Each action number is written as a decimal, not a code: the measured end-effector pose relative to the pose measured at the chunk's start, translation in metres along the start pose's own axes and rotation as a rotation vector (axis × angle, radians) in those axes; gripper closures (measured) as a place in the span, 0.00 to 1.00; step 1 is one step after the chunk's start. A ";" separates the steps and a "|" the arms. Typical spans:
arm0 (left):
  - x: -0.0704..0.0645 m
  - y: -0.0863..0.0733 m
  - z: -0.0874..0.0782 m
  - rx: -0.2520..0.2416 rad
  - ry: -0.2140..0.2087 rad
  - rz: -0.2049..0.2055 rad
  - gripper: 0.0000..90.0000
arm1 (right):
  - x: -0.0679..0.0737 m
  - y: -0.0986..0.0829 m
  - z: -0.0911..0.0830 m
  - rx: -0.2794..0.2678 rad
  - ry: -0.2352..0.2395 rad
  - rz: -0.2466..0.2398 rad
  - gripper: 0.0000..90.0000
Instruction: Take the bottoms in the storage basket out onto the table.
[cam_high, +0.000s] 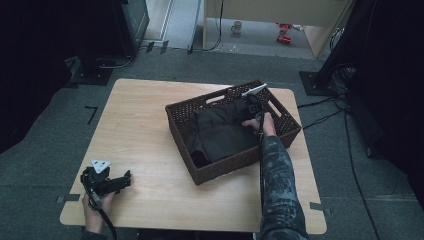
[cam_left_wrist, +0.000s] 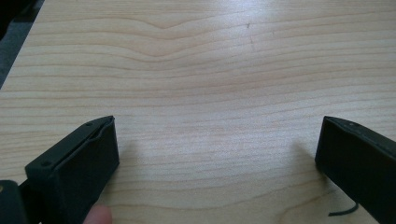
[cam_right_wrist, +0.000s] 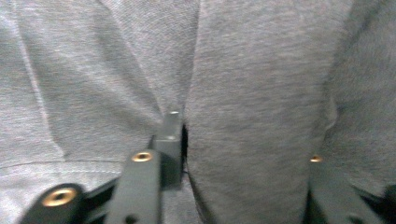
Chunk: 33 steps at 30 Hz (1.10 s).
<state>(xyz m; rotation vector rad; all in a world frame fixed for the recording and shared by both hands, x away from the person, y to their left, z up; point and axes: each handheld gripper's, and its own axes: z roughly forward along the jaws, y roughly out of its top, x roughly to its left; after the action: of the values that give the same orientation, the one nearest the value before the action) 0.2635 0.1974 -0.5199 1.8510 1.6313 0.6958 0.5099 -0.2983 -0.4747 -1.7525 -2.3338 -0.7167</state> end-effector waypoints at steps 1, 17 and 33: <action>0.000 0.000 0.000 0.000 0.000 0.000 0.00 | 0.001 0.001 -0.001 0.004 -0.001 0.000 0.74; 0.000 0.000 0.000 0.001 0.000 0.000 0.00 | 0.015 -0.002 -0.026 -0.074 0.017 -0.024 0.82; 0.000 0.000 0.000 -0.002 0.002 0.002 0.00 | 0.034 -0.011 -0.065 -0.220 0.137 -0.076 0.83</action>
<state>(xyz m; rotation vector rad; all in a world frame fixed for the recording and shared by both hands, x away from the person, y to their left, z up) 0.2634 0.1971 -0.5199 1.8517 1.6300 0.7001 0.4779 -0.3001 -0.4080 -1.6419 -2.3147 -1.1066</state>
